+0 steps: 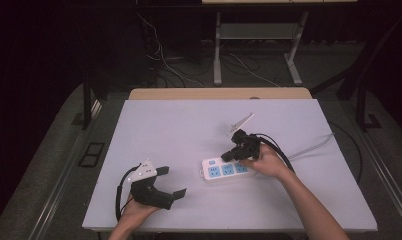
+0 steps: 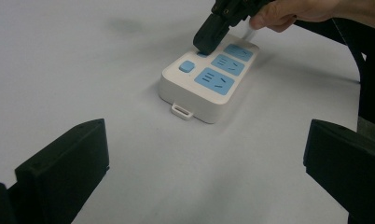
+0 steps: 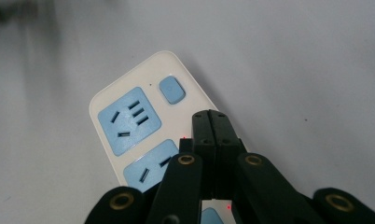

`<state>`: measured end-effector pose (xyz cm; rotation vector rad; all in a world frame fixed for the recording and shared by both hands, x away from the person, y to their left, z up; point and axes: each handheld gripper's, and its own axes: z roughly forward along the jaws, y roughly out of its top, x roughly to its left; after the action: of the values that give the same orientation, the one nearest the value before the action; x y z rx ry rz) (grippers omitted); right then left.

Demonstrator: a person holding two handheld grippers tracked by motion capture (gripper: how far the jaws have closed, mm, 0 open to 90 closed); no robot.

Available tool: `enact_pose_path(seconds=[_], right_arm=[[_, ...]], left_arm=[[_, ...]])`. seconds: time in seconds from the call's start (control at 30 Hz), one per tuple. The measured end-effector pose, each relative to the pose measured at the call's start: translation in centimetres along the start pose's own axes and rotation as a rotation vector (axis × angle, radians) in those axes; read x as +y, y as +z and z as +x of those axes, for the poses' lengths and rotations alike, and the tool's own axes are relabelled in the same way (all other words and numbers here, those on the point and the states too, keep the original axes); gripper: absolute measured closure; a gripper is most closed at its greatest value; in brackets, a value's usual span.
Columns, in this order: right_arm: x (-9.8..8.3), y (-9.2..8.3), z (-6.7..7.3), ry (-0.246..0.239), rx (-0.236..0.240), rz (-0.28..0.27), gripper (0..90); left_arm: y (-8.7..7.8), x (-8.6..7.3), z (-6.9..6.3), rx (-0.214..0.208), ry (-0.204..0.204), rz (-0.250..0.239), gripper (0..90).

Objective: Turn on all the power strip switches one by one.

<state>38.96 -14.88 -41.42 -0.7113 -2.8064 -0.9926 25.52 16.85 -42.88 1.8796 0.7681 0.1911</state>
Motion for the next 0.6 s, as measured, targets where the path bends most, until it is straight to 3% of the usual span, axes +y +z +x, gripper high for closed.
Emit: enact_pose_path(seconds=[0.47,0.6], right_arm=[[0.07,-0.32,-0.14,0.035,0.002,0.003,90.0],[0.34,-0.79,-0.05,0.033,0.010,-0.027,90.0]], left_arm=[[-0.05,0.02,0.21,0.001,-0.002,-0.002,0.0],[-0.04,0.01,0.23,0.001,-0.004,-0.002,0.0]])
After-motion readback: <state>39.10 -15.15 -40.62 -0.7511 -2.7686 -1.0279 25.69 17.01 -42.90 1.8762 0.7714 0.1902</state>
